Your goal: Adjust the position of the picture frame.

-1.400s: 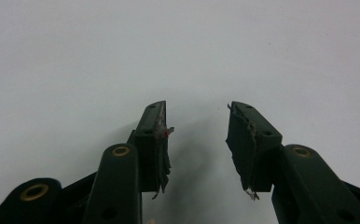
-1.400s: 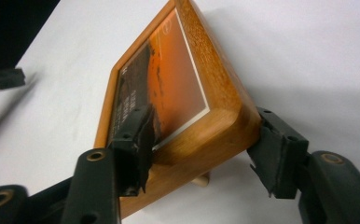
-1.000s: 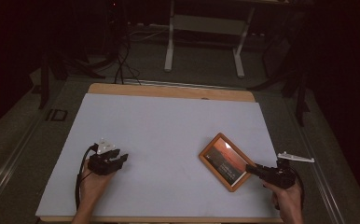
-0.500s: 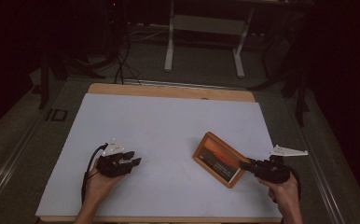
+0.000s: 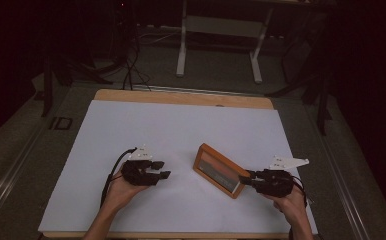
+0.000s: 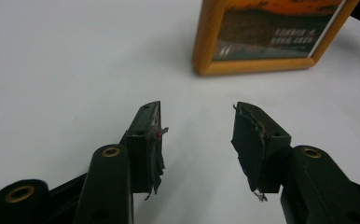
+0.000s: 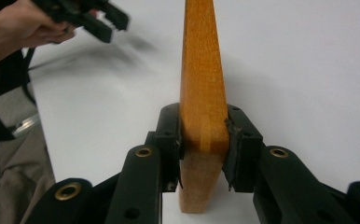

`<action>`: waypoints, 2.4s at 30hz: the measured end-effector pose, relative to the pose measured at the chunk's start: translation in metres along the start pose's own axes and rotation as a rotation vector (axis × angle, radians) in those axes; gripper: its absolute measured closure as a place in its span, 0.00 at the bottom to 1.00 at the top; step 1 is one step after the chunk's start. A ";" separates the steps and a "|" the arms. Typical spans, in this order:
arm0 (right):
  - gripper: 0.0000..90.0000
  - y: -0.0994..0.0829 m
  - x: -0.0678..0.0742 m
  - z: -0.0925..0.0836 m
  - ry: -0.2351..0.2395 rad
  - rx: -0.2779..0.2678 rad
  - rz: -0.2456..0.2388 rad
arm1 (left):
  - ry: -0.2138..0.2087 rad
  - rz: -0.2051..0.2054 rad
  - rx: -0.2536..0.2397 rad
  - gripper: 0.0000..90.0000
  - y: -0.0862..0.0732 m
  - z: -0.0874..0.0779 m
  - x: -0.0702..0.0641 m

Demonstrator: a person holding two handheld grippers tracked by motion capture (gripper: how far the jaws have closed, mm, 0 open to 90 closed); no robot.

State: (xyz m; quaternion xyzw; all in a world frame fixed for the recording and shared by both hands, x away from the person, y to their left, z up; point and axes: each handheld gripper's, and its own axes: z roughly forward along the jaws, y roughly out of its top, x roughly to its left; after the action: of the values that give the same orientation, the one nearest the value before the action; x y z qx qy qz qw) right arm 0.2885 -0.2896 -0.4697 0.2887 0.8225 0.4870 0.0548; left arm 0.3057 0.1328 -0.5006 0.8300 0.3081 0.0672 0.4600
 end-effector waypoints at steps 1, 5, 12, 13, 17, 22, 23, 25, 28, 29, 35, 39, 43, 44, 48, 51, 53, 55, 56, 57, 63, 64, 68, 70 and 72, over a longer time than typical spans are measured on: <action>0.78 0.001 0.002 0.002 0.009 0.001 -0.019 | -0.013 0.006 -0.002 0.58 0.003 0.002 -0.001; 0.78 0.004 0.010 0.009 0.054 0.013 -0.083 | -0.052 0.038 -0.015 0.57 0.012 0.006 -0.005; 0.78 0.008 0.020 0.021 0.155 0.028 -0.179 | -0.130 0.123 -0.016 0.50 0.023 0.010 -0.017; 0.78 0.009 0.020 0.022 0.168 0.029 -0.191 | -0.143 0.135 -0.018 0.50 0.024 0.010 -0.019; 0.78 0.009 0.022 0.025 0.215 0.032 -0.242 | -0.180 0.176 -0.021 0.49 0.029 0.013 -0.025; 0.78 0.009 0.024 0.026 0.265 0.038 -0.279 | -0.206 0.231 -0.015 0.55 0.032 0.015 -0.032; 0.78 0.010 0.023 0.026 0.265 0.038 -0.270 | -0.189 0.244 -0.010 0.58 0.032 0.015 -0.034; 0.77 0.010 0.020 0.027 0.259 0.034 -0.248 | -0.182 0.257 -0.008 0.62 0.032 0.013 -0.034; 0.72 0.010 0.015 0.028 0.210 0.034 -0.196 | -0.189 0.256 0.007 0.67 0.030 0.011 -0.034; 0.71 0.011 0.013 0.029 0.183 0.039 -0.177 | -0.192 0.256 0.012 0.68 0.029 0.010 -0.033; 0.56 0.006 0.006 0.033 0.075 0.051 -0.100 | -0.183 0.213 0.009 0.73 0.022 0.002 -0.036; 0.54 0.001 0.004 0.037 0.038 0.089 -0.075 | -0.158 0.156 0.014 0.73 0.018 -0.002 -0.034; 0.58 -0.004 0.003 0.044 0.007 0.118 -0.041 | -0.132 0.093 0.006 0.72 0.012 -0.008 -0.028; 0.59 -0.005 0.003 0.046 0.005 0.125 -0.038 | -0.126 0.077 0.000 0.72 0.010 -0.010 -0.026; 0.63 -0.006 0.007 0.059 -0.001 0.152 -0.032 | -0.099 0.015 -0.026 0.70 0.001 -0.015 -0.020; 0.69 -0.004 0.014 0.069 -0.006 0.172 -0.048 | -0.081 -0.030 -0.037 0.69 -0.005 -0.018 -0.015; 0.72 -0.002 0.019 0.073 -0.003 0.174 -0.061 | -0.067 -0.065 -0.034 0.67 -0.010 -0.019 -0.011; 0.71 0.000 0.024 0.079 -0.004 0.177 -0.072 | -0.064 -0.098 -0.034 0.65 -0.013 -0.019 -0.006; 0.71 0.000 0.025 0.081 -0.005 0.178 -0.076 | -0.059 -0.114 -0.026 0.64 -0.015 -0.018 -0.004; 0.71 0.001 0.028 0.085 0.000 0.179 -0.081 | -0.058 -0.126 -0.021 0.63 -0.015 -0.017 -0.002; 0.72 0.002 0.035 0.098 0.017 0.201 -0.098 | -0.064 -0.185 0.016 0.56 -0.024 -0.013 0.007; 0.72 0.001 0.036 0.100 0.017 0.206 -0.102 | -0.069 -0.189 0.011 0.56 -0.025 -0.013 0.008; 0.72 -0.001 0.038 0.101 0.017 0.211 -0.100 | -0.049 -0.187 0.021 0.54 -0.027 -0.013 0.008; 0.72 -0.001 0.038 0.103 0.019 0.216 -0.101 | -0.009 -0.178 0.036 0.49 -0.028 -0.013 0.008; 0.72 -0.001 0.039 0.104 0.022 0.223 -0.106 | 0.025 -0.194 0.037 0.47 -0.030 -0.014 0.011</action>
State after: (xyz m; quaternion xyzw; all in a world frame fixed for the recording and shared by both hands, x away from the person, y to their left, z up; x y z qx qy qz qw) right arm 0.2941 -0.1891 -0.5172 0.2434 0.8862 0.3923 0.0390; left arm 0.2952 0.1613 -0.5189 0.8039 0.3938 0.0270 0.4449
